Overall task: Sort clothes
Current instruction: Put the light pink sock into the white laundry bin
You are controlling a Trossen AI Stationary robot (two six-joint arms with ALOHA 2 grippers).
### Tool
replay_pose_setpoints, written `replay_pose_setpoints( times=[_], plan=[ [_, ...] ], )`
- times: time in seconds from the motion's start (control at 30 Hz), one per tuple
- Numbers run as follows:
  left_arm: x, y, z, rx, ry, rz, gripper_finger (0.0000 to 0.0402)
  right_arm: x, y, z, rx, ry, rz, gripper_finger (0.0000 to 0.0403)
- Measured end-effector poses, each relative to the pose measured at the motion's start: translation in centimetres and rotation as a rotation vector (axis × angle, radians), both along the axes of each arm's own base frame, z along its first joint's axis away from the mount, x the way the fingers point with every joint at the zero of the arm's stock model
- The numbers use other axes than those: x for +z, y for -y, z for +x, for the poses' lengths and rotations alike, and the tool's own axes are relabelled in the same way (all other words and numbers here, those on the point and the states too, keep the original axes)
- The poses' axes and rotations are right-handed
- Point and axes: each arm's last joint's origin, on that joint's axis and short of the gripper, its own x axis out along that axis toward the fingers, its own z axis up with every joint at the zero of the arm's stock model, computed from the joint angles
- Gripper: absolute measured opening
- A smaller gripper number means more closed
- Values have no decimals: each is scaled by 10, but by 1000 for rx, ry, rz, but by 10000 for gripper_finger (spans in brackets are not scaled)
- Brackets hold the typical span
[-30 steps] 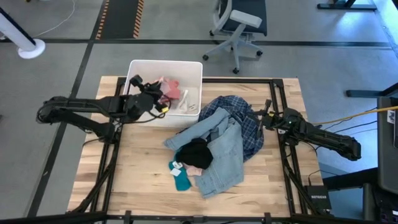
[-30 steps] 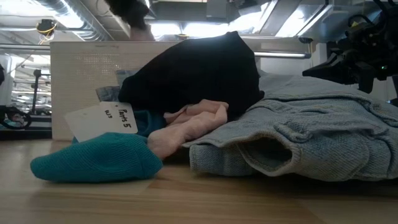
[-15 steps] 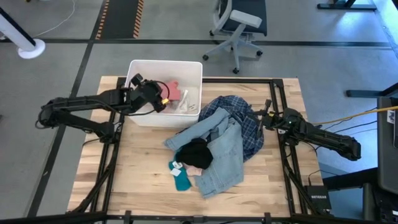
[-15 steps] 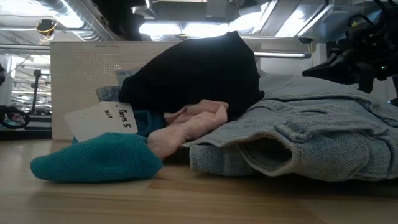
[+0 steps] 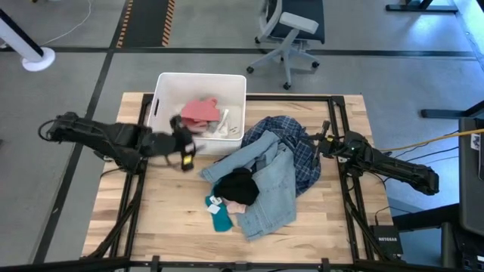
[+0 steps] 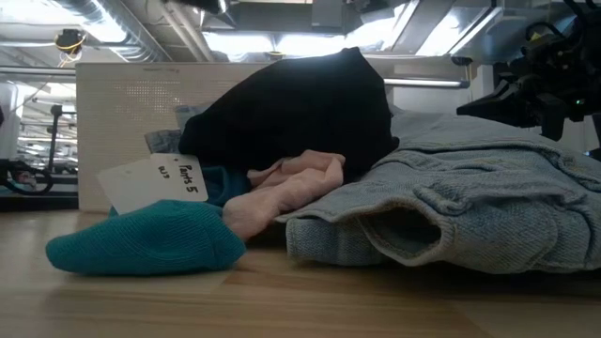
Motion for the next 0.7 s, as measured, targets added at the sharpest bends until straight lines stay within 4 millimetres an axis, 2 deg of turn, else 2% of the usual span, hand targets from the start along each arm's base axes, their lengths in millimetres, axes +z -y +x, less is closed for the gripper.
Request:
replay_pose_setpoints(
  times=[0.13,0.33,0.5,0.7],
  plan=[
    [-7,36,5,-215,-26,-50,196,0,0,0,0,0,0,35],
    [-31,83,19,-367,-106,-23,196,0,0,0,0,0,0,35],
    [-65,108,41,-395,-208,20,196,0,0,0,0,0,0,35],
    [-111,126,73,-394,-291,57,196,0,0,0,0,0,0,35]
  ],
)
